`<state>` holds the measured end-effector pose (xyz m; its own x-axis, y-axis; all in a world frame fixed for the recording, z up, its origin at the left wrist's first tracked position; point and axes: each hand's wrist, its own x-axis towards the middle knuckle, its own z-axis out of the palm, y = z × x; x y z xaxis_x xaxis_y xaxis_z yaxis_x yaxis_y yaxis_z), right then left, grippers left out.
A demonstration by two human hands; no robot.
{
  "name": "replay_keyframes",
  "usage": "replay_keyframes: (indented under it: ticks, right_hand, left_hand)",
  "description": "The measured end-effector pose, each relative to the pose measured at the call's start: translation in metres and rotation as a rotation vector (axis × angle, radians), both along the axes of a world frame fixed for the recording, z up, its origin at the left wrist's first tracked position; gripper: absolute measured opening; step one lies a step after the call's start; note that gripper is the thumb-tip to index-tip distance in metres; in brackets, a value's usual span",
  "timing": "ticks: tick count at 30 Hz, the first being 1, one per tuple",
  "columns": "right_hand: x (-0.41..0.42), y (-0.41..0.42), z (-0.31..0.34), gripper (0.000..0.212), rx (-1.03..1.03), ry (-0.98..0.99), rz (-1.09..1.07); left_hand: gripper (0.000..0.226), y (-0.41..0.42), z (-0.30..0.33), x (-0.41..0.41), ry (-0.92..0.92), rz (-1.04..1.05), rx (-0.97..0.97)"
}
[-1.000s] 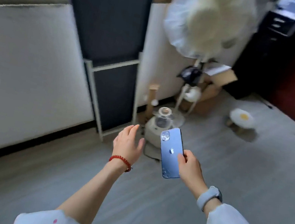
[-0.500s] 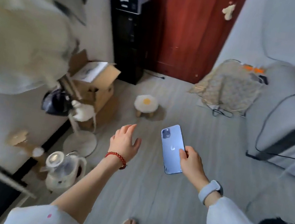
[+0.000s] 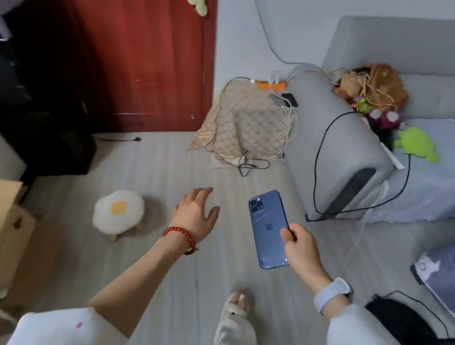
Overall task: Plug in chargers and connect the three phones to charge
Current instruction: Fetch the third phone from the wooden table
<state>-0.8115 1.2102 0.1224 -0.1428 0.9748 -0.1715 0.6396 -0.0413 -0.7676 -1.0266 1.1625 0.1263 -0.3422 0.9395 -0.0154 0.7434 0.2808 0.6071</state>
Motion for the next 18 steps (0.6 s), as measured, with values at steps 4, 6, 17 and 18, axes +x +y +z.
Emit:
replay_keyframes:
  ticks: [4,6,17,18]
  right_hand:
    - [-0.02,0.124,-0.008,0.022,-0.022,0.0,-0.035]
    - [-0.034,0.189,-0.005,0.023,-0.026,-0.006,-0.03]
    - [-0.121,0.473,-0.012,0.022,-0.11,0.011,0.018]
    - [-0.13,0.5,-0.017,0.021,-0.115,0.014,0.02]
  left_hand:
    - [0.049,0.126,-0.004,-0.018,-0.015,-0.041,-0.047]
    - [0.048,0.191,-0.001,-0.031,-0.012,-0.055,-0.072]
    - [0.045,0.456,-0.019,-0.117,-0.057,0.015,-0.107]
    - [0.045,0.483,-0.024,-0.128,-0.059,0.015,-0.099]
